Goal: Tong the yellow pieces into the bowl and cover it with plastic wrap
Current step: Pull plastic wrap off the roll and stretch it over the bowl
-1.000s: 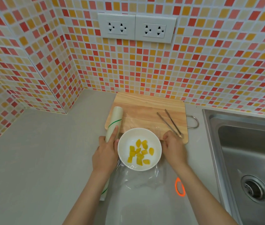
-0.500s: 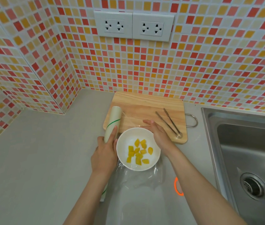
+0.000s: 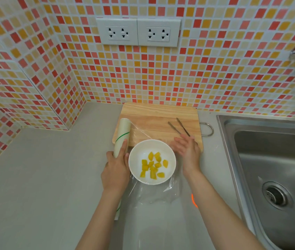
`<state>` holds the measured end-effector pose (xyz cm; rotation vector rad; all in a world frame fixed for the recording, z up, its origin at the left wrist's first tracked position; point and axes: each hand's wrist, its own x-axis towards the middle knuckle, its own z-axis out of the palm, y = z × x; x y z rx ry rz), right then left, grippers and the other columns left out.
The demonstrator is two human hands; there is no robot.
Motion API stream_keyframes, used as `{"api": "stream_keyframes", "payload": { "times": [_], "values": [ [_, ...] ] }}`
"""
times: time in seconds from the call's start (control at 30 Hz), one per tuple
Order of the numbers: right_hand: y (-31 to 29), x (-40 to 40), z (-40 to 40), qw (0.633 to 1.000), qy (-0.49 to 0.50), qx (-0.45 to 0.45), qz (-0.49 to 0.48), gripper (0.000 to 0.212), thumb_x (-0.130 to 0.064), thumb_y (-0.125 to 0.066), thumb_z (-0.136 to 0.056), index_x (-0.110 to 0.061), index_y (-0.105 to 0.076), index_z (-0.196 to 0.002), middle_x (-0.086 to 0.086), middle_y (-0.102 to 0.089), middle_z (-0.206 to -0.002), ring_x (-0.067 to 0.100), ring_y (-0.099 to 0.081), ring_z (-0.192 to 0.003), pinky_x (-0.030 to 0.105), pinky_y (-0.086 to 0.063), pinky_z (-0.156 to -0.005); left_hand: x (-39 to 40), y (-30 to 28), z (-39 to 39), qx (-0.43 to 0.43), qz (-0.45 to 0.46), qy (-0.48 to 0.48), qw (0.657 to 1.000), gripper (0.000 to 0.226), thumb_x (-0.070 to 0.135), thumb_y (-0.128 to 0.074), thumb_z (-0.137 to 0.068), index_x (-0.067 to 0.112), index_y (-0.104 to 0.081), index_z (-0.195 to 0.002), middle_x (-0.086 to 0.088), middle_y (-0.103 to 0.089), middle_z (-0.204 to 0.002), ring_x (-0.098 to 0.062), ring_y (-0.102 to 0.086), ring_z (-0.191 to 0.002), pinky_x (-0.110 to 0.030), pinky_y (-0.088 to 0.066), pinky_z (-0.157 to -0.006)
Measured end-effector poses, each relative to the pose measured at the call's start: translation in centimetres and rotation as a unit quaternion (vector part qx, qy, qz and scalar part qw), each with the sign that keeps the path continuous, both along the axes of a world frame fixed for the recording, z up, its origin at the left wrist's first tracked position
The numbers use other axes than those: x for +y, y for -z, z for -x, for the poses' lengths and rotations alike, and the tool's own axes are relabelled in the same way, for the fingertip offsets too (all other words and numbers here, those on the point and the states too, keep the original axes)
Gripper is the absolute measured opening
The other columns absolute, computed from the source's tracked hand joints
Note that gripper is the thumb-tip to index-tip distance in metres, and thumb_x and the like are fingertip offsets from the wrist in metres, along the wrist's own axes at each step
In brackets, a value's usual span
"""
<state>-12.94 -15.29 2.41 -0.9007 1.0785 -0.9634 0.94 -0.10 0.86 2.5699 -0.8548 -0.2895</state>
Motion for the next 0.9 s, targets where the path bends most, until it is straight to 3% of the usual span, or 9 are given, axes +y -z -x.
{"api": "stream_keyframes", "payload": {
  "times": [0.1, 0.2, 0.33, 0.43, 0.53, 0.7, 0.77, 0.83, 0.9],
  "values": [
    [-1.5, 4.2, 1.1, 0.990, 0.119, 0.009, 0.080, 0.035, -0.036, -0.028, -0.099, -0.025, -0.053, -0.120, 0.008, -0.062, -0.122, 0.016, -0.059, -0.115, 0.017, -0.041, -0.088, -0.1, -0.2, 0.1, 0.004, 0.002, 0.005, 1.000, 0.048, 0.048, -0.022, -0.095, 0.050, -0.017, -0.143, -0.009, -0.037, -0.114, -0.028, -0.045, -0.070, -0.041, -0.044, -0.070],
    [-1.4, 9.3, -0.1, 0.988, 0.119, 0.016, 0.100, 0.042, -0.056, -0.026, -0.091, -0.048, -0.038, -0.130, -0.016, -0.043, -0.141, -0.006, -0.039, -0.129, 0.014, -0.031, -0.101, -0.1, -0.3, 0.0, 0.023, 0.004, 0.007, 1.000, 0.047, 0.049, -0.022, -0.096, 0.051, -0.016, -0.142, -0.005, -0.034, -0.109, -0.028, -0.046, -0.072, -0.041, -0.044, -0.073],
    [0.0, 11.6, -2.7, 0.988, 0.129, 0.047, 0.072, 0.050, -0.043, -0.025, -0.098, -0.026, -0.026, -0.144, -0.011, -0.032, -0.147, 0.009, -0.034, -0.136, 0.026, -0.031, -0.109, 0.0, -0.6, 0.0, 0.032, 0.002, 0.020, 0.999, 0.047, 0.048, -0.023, -0.096, 0.052, -0.015, -0.142, -0.006, -0.036, -0.111, -0.031, -0.049, -0.074, -0.042, -0.046, -0.077],
    [0.9, 11.4, -3.4, 0.983, 0.152, 0.054, 0.083, 0.055, -0.050, -0.025, -0.092, -0.026, -0.033, -0.141, -0.005, -0.042, -0.143, 0.013, -0.042, -0.131, 0.035, -0.037, -0.108, 0.0, -0.5, 0.0, 0.028, 0.002, 0.033, 0.999, 0.047, 0.048, -0.024, -0.096, 0.052, -0.014, -0.142, -0.008, -0.037, -0.112, -0.036, -0.056, -0.080, -0.043, -0.046, -0.076],
    [1.2, 11.1, -3.6, 0.981, 0.182, 0.021, 0.072, 0.062, -0.063, -0.027, -0.083, -0.030, -0.040, -0.134, -0.015, -0.052, -0.129, 0.006, -0.051, -0.119, 0.029, -0.043, -0.098, 0.0, -0.3, -0.1, 0.021, 0.002, 0.036, 0.999, 0.048, 0.048, -0.025, -0.096, 0.052, -0.013, -0.142, -0.008, -0.037, -0.112, -0.037, -0.057, -0.083, -0.044, -0.046, -0.076],
    [1.5, 9.4, -3.4, 0.982, 0.186, -0.003, 0.031, 0.042, -0.040, -0.029, -0.098, -0.024, -0.048, -0.132, -0.005, -0.056, -0.129, 0.008, -0.054, -0.114, 0.022, -0.044, -0.091, 0.2, -0.3, 0.2, 0.019, 0.005, 0.046, 0.999, 0.048, 0.048, -0.027, -0.096, 0.053, -0.012, -0.141, -0.007, -0.037, -0.115, -0.037, -0.059, -0.086, -0.043, -0.045, -0.078],
    [1.5, 8.9, -3.4, 0.984, 0.179, -0.017, -0.015, 0.036, -0.036, -0.031, -0.099, -0.023, -0.058, -0.119, -0.003, -0.061, -0.118, 0.007, -0.059, -0.101, 0.019, -0.047, -0.082, 0.1, -0.1, 0.1, 0.027, 0.008, 0.046, 0.999, 0.048, 0.050, -0.027, -0.095, 0.053, -0.012, -0.141, -0.007, -0.037, -0.117, -0.037, -0.058, -0.087, -0.043, -0.045, -0.079],
    [1.9, 8.7, -3.3, 0.983, 0.177, -0.016, -0.044, 0.031, -0.037, -0.033, -0.099, -0.028, -0.062, -0.094, -0.004, -0.065, -0.100, 0.002, -0.061, -0.084, 0.014, -0.049, -0.069, 0.0, 0.0, 0.1, 0.029, 0.011, 0.047, 0.998, 0.048, 0.050, -0.026, -0.095, 0.051, -0.013, -0.142, -0.008, -0.037, -0.117, -0.037, -0.058, -0.087, -0.043, -0.044, -0.080],
    [2.0, 8.8, -3.3, 0.985, 0.166, -0.009, -0.050, 0.031, -0.038, -0.034, -0.098, -0.029, -0.060, -0.086, -0.004, -0.065, -0.095, 0.002, -0.062, -0.082, 0.016, -0.050, -0.067, 0.0, 0.0, 0.1, 0.025, 0.018, 0.049, 0.998, 0.048, 0.049, -0.025, -0.096, 0.051, -0.014, -0.142, -0.009, -0.037, -0.117, -0.037, -0.058, -0.088, -0.043, -0.045, -0.080]
  ]
}}
